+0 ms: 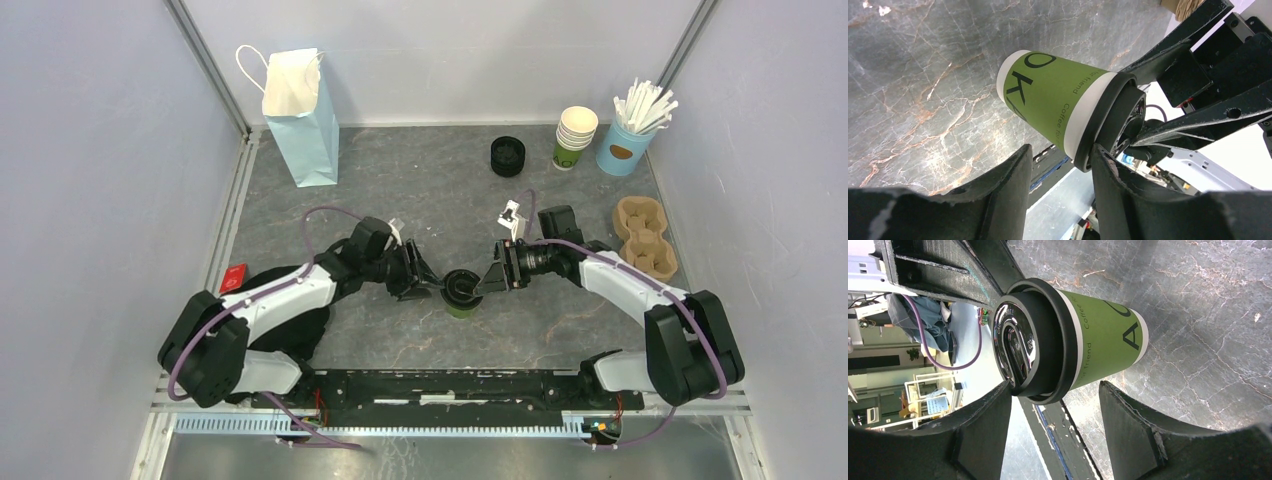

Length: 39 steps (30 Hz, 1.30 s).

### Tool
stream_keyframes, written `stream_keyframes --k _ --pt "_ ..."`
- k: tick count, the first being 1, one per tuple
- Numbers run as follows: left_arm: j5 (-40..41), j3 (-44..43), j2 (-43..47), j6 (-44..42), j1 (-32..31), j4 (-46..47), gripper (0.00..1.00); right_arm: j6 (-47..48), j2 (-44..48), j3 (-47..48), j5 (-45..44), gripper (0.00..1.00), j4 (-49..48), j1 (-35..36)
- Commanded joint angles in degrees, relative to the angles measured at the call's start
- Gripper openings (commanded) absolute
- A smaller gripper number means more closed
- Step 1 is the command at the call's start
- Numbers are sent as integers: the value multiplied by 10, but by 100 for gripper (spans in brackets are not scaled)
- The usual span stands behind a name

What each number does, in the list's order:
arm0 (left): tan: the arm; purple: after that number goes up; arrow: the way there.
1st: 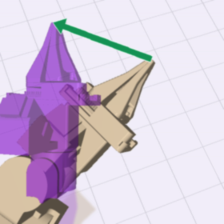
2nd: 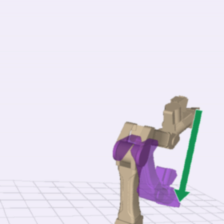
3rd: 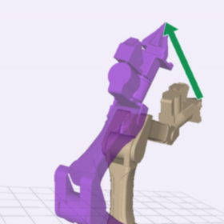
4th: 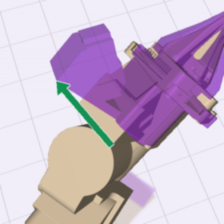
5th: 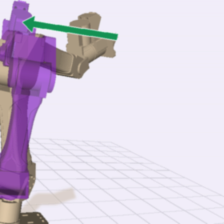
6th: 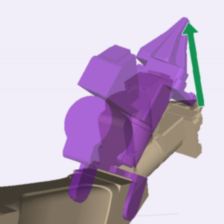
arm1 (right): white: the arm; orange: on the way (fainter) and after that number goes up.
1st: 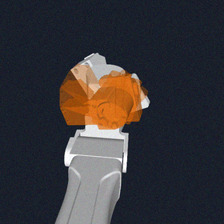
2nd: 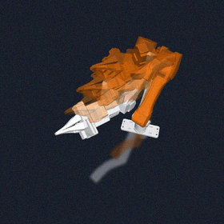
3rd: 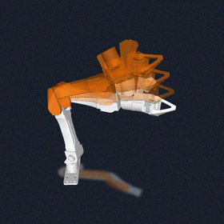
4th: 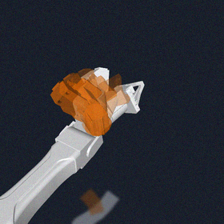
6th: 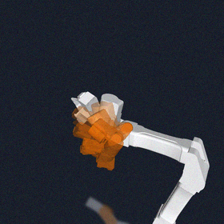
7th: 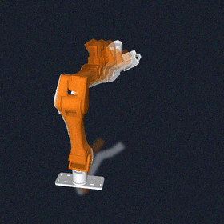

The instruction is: Pack the takeout coffee

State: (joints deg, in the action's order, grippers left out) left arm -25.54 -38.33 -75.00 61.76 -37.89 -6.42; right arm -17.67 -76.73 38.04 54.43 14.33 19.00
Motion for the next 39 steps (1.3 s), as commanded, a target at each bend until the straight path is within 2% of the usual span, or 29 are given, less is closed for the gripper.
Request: stream_keyframes --k 1,9,13,18,20,22,25,29,39 --pt "73 -11 -36 -63 -19 -129 51 39 -24 -28 -126 68 14 -3" --pt "107 123 -109 -51 -20 -102 42 29 -56 -119 -153 67 -38 -51" --pt "126 147 -139 -55 -21 -100 40 31 -65 -123 -157 66 -42 -52" --pt "144 162 -119 -55 -21 -109 40 33 -58 -123 -170 66 -38 -53" --pt "131 139 -96 -74 -22 -112 40 40 -59 -117 -159 66 -31 -53" --pt "119 103 -48 -89 -23 -123 45 50 -48 -101 -141 66 -11 -53" --pt "112 4 5 -105 -23 -155 53 58 -24 -65 -115 66 23 -50" --pt "96 -75 6 -108 -23 -161 57 48 -11 -36 -92 66 34 -27" --pt "43 -113 8 -77 -23 -101 72 26 20 22 -66 77 53 -14"
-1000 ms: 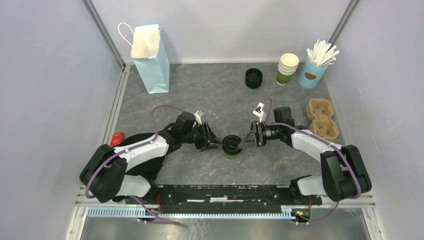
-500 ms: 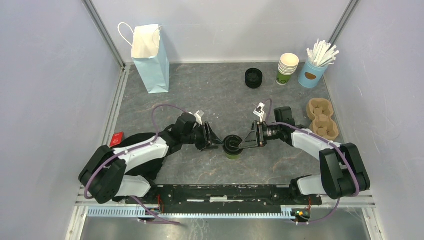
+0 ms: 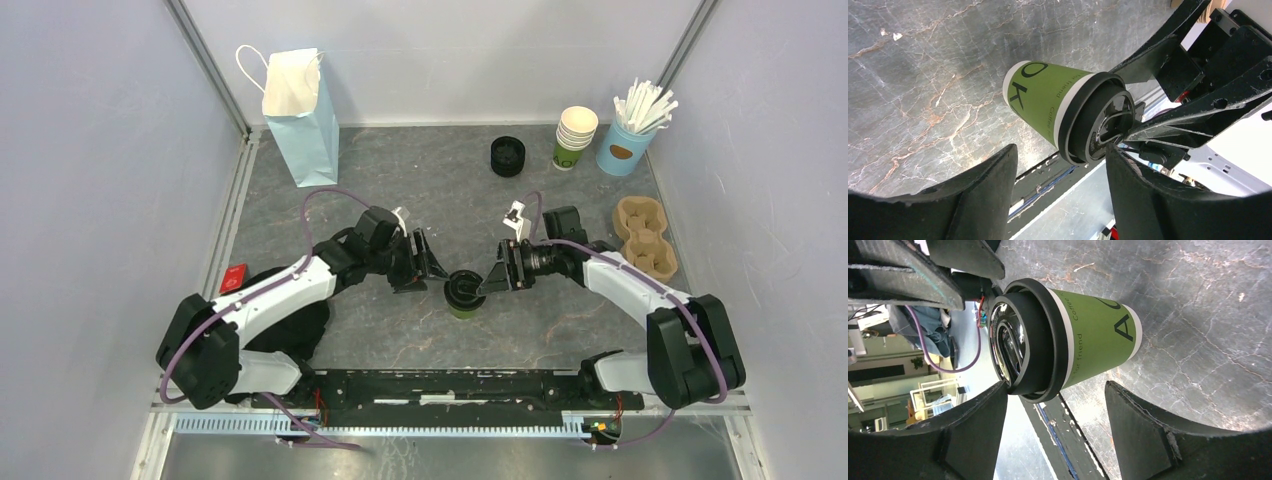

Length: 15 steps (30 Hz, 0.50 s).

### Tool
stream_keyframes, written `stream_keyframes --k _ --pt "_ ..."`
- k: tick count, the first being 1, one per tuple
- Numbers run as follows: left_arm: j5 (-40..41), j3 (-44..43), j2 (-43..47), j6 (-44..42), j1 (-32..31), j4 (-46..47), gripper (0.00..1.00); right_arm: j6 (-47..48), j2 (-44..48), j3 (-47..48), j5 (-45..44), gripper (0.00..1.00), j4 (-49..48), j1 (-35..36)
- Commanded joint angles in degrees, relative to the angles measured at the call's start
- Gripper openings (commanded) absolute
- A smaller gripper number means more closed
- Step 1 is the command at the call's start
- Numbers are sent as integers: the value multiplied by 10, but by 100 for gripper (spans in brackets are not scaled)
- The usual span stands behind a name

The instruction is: Pack the takeout coffee

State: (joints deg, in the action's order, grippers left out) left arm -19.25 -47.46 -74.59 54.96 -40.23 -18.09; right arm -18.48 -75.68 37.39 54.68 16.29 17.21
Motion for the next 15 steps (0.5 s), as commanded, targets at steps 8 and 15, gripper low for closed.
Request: stream_keyframes --k 8,15 --pt "-40 -31 -59 8 -11 41 63 24 9 73 -56 82 52 4" --pt "51 -118 -10 -45 -11 -89 77 120 28 174 -207 94 209 43"
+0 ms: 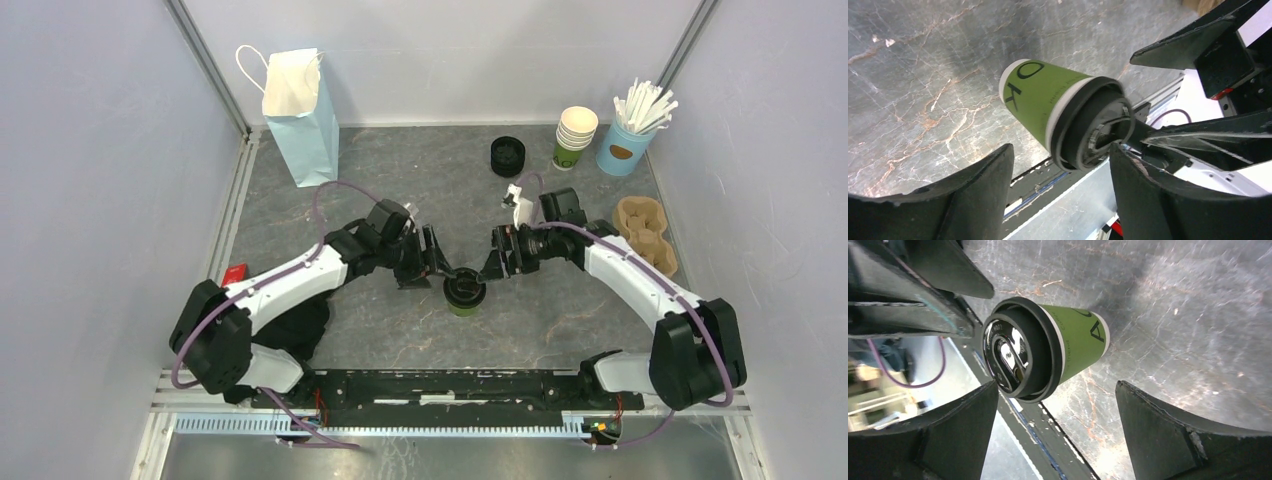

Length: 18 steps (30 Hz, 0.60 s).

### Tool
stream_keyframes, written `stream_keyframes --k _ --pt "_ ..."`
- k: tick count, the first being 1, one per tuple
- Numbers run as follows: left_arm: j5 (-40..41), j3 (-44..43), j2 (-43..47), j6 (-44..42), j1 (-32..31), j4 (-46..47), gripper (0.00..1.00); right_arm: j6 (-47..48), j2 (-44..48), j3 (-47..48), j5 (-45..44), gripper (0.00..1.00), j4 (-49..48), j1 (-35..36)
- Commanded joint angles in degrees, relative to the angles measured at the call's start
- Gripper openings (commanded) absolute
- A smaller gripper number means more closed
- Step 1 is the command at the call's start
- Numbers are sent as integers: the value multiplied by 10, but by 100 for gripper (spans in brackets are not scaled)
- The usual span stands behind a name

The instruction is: Pack the takeout coffee

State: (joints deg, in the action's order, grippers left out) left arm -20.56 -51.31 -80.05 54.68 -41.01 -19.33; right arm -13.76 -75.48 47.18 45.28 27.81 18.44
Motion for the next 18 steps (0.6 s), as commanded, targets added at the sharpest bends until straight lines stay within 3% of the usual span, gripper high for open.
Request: stream_keyframes --k 1,3,9,18 --pt "85 -96 55 -52 -3 -101 81 80 27 91 -143 95 112 45" --pt "140 -127 80 -67 -2 -160 90 90 25 125 -211 97 147 80" --pt "259 -191 172 -80 3 -239 95 87 -11 197 -350 98 201 184" --pt "323 -261 200 -85 9 -247 97 84 -95 316 -445 98 286 299"
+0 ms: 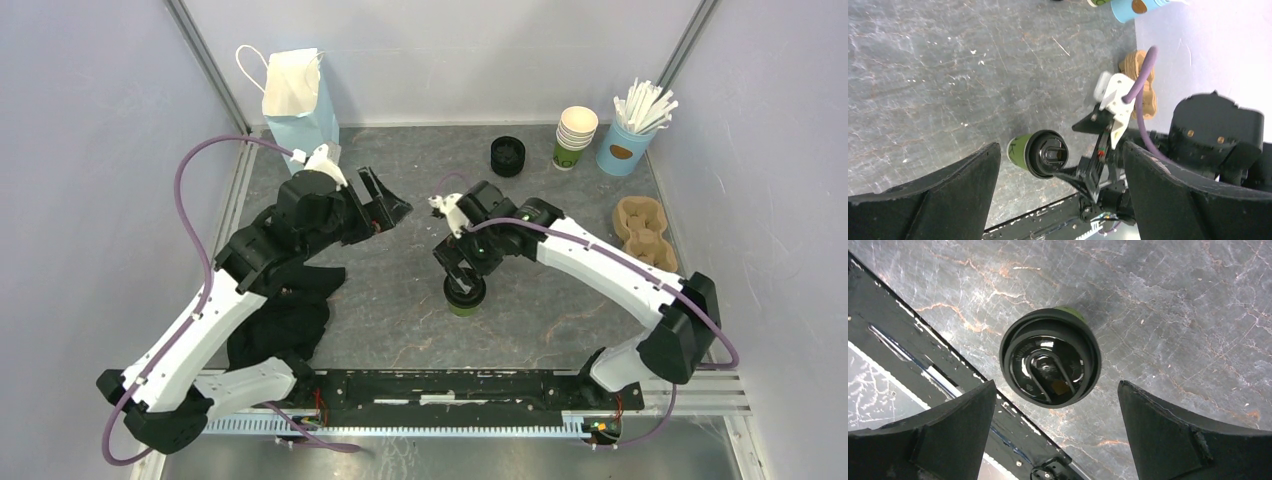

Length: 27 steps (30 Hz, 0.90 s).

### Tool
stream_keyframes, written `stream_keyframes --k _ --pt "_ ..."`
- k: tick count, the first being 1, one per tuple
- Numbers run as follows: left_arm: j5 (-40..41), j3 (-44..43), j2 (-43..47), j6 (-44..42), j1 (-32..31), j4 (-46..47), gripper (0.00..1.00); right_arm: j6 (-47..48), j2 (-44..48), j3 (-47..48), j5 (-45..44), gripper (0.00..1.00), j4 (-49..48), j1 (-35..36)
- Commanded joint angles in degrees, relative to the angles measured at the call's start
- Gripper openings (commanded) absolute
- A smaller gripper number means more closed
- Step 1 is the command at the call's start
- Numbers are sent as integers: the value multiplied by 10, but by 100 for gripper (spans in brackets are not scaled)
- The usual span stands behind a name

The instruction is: Pack the takeout coffee

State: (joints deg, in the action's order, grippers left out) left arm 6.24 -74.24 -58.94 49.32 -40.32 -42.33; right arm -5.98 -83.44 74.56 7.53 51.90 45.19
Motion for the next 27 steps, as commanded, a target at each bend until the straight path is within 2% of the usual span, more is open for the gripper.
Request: stream_keyframes --k 1,7,13,18,27 --pt "64 -40 -14 -38 3 -17 97 4 -24 46 -69 98 45 38" --pt "101 -106 -35 -96 5 -24 98 1 -84 101 -106 98 73 76" --pt "126 -154 -52 -138 6 -29 99 -10 -125 125 -143 90 98 103" --pt "125 -198 -72 -173 8 -42 99 -20 -121 102 -161 88 101 113" --pt "118 -217 -88 -206 10 -41 100 -53 -105 56 -171 85 75 112"
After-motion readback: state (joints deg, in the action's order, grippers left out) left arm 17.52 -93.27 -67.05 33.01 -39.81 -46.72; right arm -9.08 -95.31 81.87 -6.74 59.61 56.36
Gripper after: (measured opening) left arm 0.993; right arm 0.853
